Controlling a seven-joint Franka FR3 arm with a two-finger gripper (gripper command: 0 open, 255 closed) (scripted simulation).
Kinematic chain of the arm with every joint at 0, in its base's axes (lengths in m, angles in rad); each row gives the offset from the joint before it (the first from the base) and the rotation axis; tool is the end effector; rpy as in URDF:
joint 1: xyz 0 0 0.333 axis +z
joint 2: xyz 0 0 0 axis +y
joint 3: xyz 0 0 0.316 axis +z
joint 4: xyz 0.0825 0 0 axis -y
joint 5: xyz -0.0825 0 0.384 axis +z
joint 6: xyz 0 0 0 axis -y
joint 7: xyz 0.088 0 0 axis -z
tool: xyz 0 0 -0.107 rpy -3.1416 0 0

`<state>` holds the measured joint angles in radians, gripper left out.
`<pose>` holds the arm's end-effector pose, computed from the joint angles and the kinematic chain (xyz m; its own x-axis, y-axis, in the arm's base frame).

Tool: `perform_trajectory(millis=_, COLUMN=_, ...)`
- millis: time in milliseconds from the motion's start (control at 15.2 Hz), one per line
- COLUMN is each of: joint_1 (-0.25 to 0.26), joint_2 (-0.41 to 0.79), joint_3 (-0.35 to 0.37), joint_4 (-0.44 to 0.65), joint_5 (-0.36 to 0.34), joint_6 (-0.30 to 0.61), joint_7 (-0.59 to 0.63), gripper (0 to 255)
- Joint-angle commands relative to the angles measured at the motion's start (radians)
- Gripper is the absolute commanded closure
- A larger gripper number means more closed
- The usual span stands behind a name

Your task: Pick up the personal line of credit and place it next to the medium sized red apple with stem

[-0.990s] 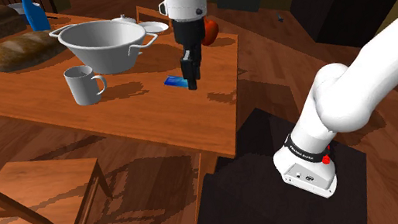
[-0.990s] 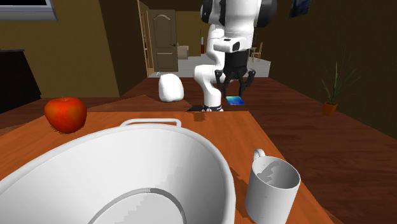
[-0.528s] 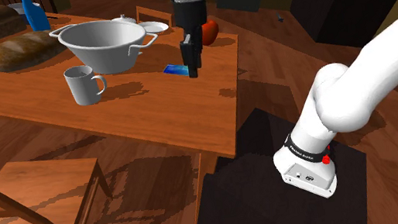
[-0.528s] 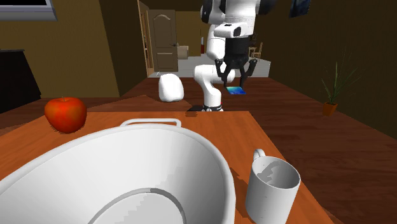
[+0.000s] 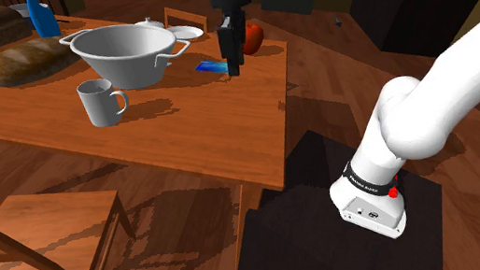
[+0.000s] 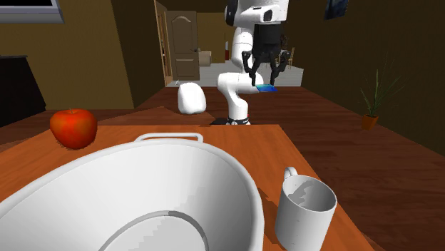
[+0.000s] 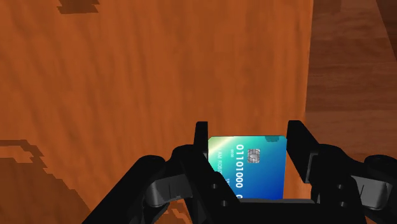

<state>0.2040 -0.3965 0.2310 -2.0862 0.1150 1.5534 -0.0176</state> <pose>0.3705 0.2010 0.5694 0.9017 0.4075 -0.1443 0.4079 -0.9126 -0.0281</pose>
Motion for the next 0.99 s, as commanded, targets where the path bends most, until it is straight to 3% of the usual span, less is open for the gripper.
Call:
perform_trajectory(millis=0, joint_1=-0.001, joint_2=0.002, joint_3=-0.001, joint_4=0.023, joint_5=-0.001, joint_6=-0.022, joint_7=0.001, gripper=255)
perform_trajectory(millis=924, joint_1=-0.132, joint_2=0.142, joint_3=-0.215, joint_4=0.145, joint_5=-0.132, joint_6=-0.014, joint_7=-0.317, gripper=255)
